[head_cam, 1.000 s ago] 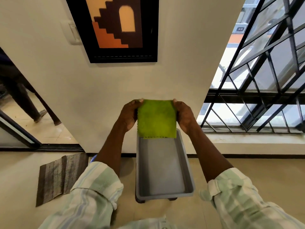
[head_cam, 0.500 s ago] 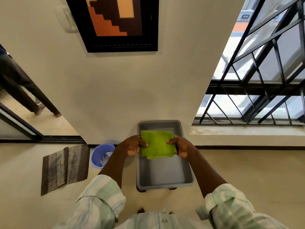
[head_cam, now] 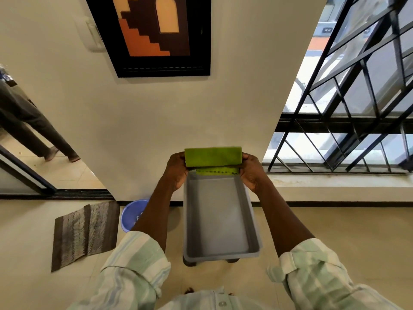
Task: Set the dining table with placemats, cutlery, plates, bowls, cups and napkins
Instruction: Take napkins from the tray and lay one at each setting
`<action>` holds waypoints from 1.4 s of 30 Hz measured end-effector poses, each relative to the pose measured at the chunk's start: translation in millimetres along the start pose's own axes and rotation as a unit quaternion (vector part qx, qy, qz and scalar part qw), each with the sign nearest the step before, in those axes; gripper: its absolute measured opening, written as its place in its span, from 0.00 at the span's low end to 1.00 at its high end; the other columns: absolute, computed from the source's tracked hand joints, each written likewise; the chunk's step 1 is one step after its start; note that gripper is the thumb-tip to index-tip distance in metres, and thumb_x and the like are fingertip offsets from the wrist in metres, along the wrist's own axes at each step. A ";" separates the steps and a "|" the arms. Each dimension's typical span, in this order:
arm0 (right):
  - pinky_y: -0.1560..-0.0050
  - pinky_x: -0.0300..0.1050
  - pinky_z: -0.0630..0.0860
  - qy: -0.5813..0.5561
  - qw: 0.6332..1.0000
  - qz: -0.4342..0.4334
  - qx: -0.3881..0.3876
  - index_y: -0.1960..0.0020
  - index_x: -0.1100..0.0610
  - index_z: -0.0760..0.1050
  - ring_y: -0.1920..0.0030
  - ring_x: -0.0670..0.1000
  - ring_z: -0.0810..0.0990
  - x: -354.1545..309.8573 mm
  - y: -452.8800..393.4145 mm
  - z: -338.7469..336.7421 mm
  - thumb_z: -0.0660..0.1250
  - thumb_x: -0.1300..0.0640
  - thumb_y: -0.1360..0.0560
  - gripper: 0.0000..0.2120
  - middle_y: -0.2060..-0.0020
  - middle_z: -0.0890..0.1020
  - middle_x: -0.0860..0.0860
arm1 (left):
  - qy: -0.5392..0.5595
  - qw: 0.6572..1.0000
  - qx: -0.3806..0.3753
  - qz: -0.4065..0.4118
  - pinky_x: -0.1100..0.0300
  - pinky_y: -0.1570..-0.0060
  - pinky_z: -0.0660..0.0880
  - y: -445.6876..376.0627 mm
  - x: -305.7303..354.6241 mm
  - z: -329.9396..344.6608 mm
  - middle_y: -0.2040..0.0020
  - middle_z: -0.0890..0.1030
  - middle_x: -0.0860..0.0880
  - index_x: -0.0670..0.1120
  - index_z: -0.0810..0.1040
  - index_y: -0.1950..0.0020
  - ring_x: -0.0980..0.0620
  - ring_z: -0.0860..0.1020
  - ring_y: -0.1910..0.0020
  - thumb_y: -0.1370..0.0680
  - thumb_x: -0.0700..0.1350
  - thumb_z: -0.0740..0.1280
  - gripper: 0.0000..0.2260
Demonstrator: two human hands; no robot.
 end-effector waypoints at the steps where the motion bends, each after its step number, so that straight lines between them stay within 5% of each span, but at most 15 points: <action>1: 0.58 0.45 0.81 -0.006 1.000 -0.011 0.001 0.58 0.62 0.83 0.55 0.56 0.82 -3.6 -0.6 0.1 0.55 0.78 0.28 0.20 0.59 0.85 0.55 | 0.014 1.000 -0.014 0.007 0.59 0.59 0.80 0.5 4.8 4.5 0.59 0.86 0.48 0.43 0.85 0.59 0.49 0.84 0.57 0.24 0.27 0.58 0.18; 4: 0.59 0.47 0.80 -0.022 1.000 -0.012 -0.001 0.70 0.56 0.82 0.52 0.58 0.82 -2.7 -1.4 -0.5 0.51 0.79 0.29 0.28 0.54 0.84 0.56 | 0.040 0.998 -0.043 0.007 0.53 0.51 0.78 1.5 8.6 12.2 0.50 0.84 0.45 0.44 0.83 0.69 0.43 0.81 0.50 0.29 0.26 0.58 0.20; 8: 0.59 0.44 0.78 -0.103 0.994 0.035 0.002 0.68 0.58 0.82 0.59 0.56 0.80 10.2 2.2 -8.1 0.52 0.68 0.27 0.22 0.62 0.83 0.55 | 0.099 0.991 -0.093 0.006 0.54 0.48 0.78 3.8 3.3 17.1 0.51 0.84 0.44 0.42 0.85 0.66 0.44 0.81 0.50 0.29 0.30 0.55 0.20; 11: 0.55 0.46 0.77 -0.105 0.991 0.070 -0.034 0.62 0.60 0.82 0.56 0.55 0.80 20.5 6.4 -7.3 0.54 0.62 0.26 0.18 0.58 0.83 0.56 | 0.153 0.984 -0.088 -0.030 0.53 0.47 0.78 3.4 -7.7 18.4 0.53 0.84 0.41 0.40 0.85 0.62 0.42 0.81 0.48 0.29 0.37 0.60 0.13; 15: 0.59 0.45 0.75 -0.003 0.997 0.075 -0.017 0.50 0.57 0.79 0.54 0.55 0.77 26.4 4.4 -19.5 0.63 0.73 0.30 0.16 0.52 0.80 0.57 | 0.064 0.994 -0.066 -0.056 0.59 0.56 0.80 -4.8 -26.1 20.1 0.53 0.84 0.44 0.44 0.85 0.54 0.44 0.81 0.51 0.26 0.32 0.66 0.10; 18: 0.58 0.47 0.77 -0.033 0.996 0.077 0.038 0.47 0.57 0.78 0.54 0.57 0.79 28.7 -0.1 -40.8 0.66 0.76 0.33 0.20 0.52 0.80 0.59 | 0.057 0.990 -0.079 -0.101 0.57 0.52 0.81 -11.9 -41.5 21.5 0.46 0.80 0.40 0.43 0.79 0.42 0.44 0.80 0.50 0.25 0.29 0.66 0.15; 21: 0.58 0.48 0.78 -0.065 0.992 0.078 0.073 0.47 0.57 0.77 0.53 0.58 0.79 32.7 0.1 -59.2 0.68 0.76 0.34 0.21 0.52 0.80 0.60 | 0.063 0.985 -0.085 -0.140 0.56 0.52 0.81 -12.7 -53.8 33.2 0.45 0.79 0.38 0.42 0.77 0.41 0.43 0.80 0.50 0.25 0.27 0.64 0.16; 26: 0.58 0.49 0.76 -0.007 0.992 0.072 0.106 0.45 0.56 0.77 0.48 0.60 0.76 32.8 8.5 -93.9 0.69 0.75 0.37 0.24 0.48 0.78 0.62 | 0.027 0.957 -0.208 -0.200 0.53 0.51 0.79 -7.5 -71.6 76.0 0.44 0.80 0.40 0.40 0.78 0.40 0.43 0.79 0.48 0.32 0.32 0.66 0.20; 31: 0.46 0.56 0.77 0.089 0.990 0.053 0.093 0.37 0.56 0.74 0.44 0.61 0.76 18.9 20.7 -112.5 0.72 0.72 0.38 0.31 0.45 0.78 0.60 | -0.087 0.902 -0.322 -0.275 0.52 0.48 0.80 -1.1 -97.2 131.7 0.50 0.83 0.43 0.42 0.82 0.44 0.47 0.82 0.53 0.24 0.43 0.68 0.10; 34: 0.49 0.55 0.79 0.043 0.988 0.026 0.147 0.41 0.56 0.76 0.46 0.61 0.79 18.4 36.3 -131.9 0.76 0.67 0.39 0.27 0.44 0.80 0.61 | -0.145 0.868 -0.390 -0.269 0.54 0.48 0.80 0.8 -111.6 168.5 0.45 0.83 0.44 0.44 0.78 0.39 0.48 0.82 0.48 0.24 0.43 0.68 0.14; 37: 0.43 0.59 0.77 -0.071 0.974 0.012 0.215 0.41 0.60 0.76 0.47 0.60 0.81 35.2 63.0 -153.6 0.73 0.63 0.29 0.17 0.45 0.80 0.63 | -0.123 0.866 -0.403 -0.269 0.53 0.48 0.80 0.7 -124.9 195.5 0.45 0.83 0.44 0.42 0.76 0.36 0.48 0.83 0.49 0.24 0.40 0.68 0.16; 42: 0.40 0.62 0.77 -0.122 0.958 0.072 0.248 0.35 0.63 0.74 0.42 0.62 0.81 88.4 108.6 -152.8 0.73 0.55 0.28 0.25 0.43 0.82 0.61 | -0.081 0.860 -0.421 -0.277 0.48 0.46 0.79 13.4 -149.5 223.4 0.40 0.80 0.40 0.41 0.73 0.33 0.43 0.81 0.45 0.22 0.40 0.66 0.17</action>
Point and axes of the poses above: each hand's wrist, its own y-axis away from the middle knuckle, its own z-axis out of the palm, x = y × z, the point moved 9 cm from there along -y, towards the middle knuckle
